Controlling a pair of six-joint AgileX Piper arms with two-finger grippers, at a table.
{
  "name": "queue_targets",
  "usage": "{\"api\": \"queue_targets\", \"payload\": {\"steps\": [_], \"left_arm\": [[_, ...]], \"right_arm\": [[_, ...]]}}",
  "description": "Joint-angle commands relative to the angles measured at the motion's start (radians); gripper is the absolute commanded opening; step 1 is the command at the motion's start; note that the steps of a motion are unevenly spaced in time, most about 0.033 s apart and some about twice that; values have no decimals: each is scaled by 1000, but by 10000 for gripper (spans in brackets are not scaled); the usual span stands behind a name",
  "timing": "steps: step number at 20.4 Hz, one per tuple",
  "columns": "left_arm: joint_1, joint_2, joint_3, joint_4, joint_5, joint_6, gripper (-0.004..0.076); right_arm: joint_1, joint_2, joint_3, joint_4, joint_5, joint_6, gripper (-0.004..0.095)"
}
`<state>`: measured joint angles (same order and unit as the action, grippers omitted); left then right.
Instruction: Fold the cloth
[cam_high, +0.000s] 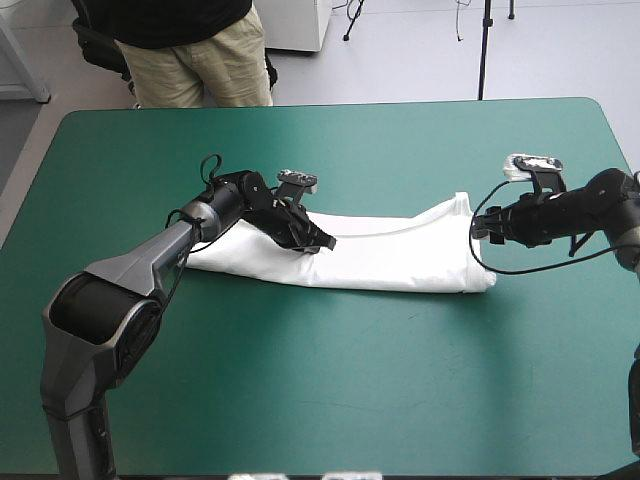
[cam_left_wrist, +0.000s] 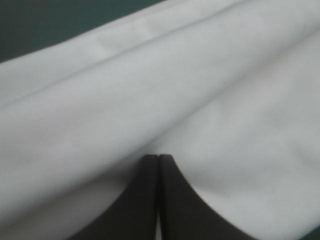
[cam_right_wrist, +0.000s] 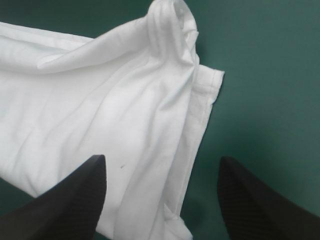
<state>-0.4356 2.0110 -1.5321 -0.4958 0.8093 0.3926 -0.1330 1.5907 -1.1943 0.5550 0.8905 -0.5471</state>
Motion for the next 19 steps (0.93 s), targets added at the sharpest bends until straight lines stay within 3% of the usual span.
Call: {"api": "queue_targets", "payload": {"steps": [1,13,15,16,17,19], "left_arm": [[-4,-34,-24,-34,-8,3,-17],[-4,-32,-24,-35,-4,3,-17],[-4,-32,-24,-35,0,3,-17],[-4,-32,-24,-35,-2,3,-17],[-4,-32,-24,-35,-9,5,-17],[-4,-34,-24,-35,-16,5,-17]], "right_arm": [[-3,7,-24,54,-9,-33,610],[19,234,-24,154,18,-121,590],[22,258,-24,156,61,-148,377],[26,258,-24,158,80,-180,124],[26,258,-24,176,92,-197,-13],[26,258,-26,233,100,-250,-15]]}}
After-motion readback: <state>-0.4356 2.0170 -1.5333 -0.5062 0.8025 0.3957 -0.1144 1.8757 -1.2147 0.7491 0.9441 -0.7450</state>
